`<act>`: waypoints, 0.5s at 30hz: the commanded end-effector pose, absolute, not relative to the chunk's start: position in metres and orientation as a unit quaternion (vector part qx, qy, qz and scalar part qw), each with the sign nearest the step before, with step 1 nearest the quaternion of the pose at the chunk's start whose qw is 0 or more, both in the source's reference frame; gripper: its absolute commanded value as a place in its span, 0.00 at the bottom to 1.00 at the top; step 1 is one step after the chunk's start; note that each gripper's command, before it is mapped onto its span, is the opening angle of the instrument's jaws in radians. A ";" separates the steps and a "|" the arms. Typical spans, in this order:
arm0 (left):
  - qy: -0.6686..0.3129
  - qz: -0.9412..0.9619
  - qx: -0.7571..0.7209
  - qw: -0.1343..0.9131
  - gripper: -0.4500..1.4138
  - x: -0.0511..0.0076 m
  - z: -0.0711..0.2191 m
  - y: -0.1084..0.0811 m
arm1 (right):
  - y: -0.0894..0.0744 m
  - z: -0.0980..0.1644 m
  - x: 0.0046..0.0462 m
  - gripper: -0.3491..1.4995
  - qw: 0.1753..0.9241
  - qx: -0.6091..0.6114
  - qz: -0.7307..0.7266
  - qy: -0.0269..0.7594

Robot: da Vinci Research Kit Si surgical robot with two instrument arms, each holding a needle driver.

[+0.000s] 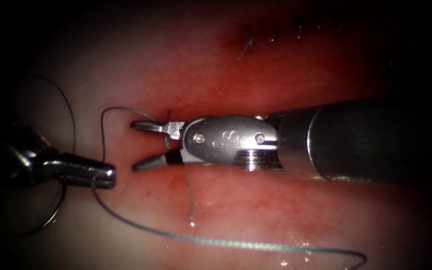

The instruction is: Wound Closure

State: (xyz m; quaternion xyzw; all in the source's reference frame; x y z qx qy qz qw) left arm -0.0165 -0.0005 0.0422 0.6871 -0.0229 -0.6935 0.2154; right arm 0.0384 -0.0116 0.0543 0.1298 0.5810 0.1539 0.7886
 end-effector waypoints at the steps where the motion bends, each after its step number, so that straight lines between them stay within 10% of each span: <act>1: -0.025 -0.696 0.685 0.215 0.00 -0.0174 0.043 -0.001 | -0.012 0.055 0.0402 0.11 0.787 0.140 0.153 0.581; 2: -0.026 -0.697 0.684 0.214 0.00 -0.0175 0.043 -0.001 | -0.012 0.056 0.0406 0.00 0.786 0.146 0.152 0.581; 15: -0.036 -0.693 0.684 0.223 0.00 -0.0205 0.043 -0.002 | -0.010 0.057 0.0443 0.00 0.724 0.216 0.202 0.623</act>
